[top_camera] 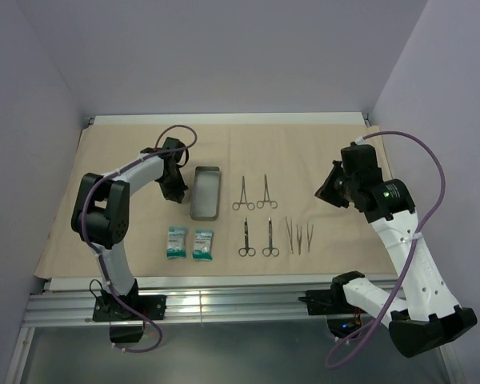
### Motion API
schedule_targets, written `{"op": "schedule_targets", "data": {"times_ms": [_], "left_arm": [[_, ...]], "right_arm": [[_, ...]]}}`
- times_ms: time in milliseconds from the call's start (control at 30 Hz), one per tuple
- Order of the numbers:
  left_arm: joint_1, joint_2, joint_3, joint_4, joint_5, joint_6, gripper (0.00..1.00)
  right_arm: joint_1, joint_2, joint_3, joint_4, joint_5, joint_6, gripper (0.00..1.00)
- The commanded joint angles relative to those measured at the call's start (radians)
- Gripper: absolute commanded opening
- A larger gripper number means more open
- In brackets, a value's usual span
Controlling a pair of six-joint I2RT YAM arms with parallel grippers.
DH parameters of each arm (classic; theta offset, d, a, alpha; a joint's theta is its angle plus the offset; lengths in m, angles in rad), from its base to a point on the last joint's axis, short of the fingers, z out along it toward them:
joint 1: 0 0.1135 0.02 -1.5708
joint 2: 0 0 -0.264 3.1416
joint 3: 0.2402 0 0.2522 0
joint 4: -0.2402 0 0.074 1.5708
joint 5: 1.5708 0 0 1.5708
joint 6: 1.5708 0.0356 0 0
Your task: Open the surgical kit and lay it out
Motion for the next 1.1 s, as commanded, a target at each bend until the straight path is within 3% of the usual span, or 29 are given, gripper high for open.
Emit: {"op": "schedule_targets", "data": {"times_ms": [0,1067], "left_arm": [[-0.004,-0.005,-0.025,0.043,0.04,0.0,0.0],[-0.107,0.034,-0.005,0.041,0.033,-0.052,0.0]], "right_arm": [[0.005,0.007,0.048,0.033,0.027,0.007,0.09],[0.005,0.021,0.044,0.036,0.033,-0.033,0.09]]}}
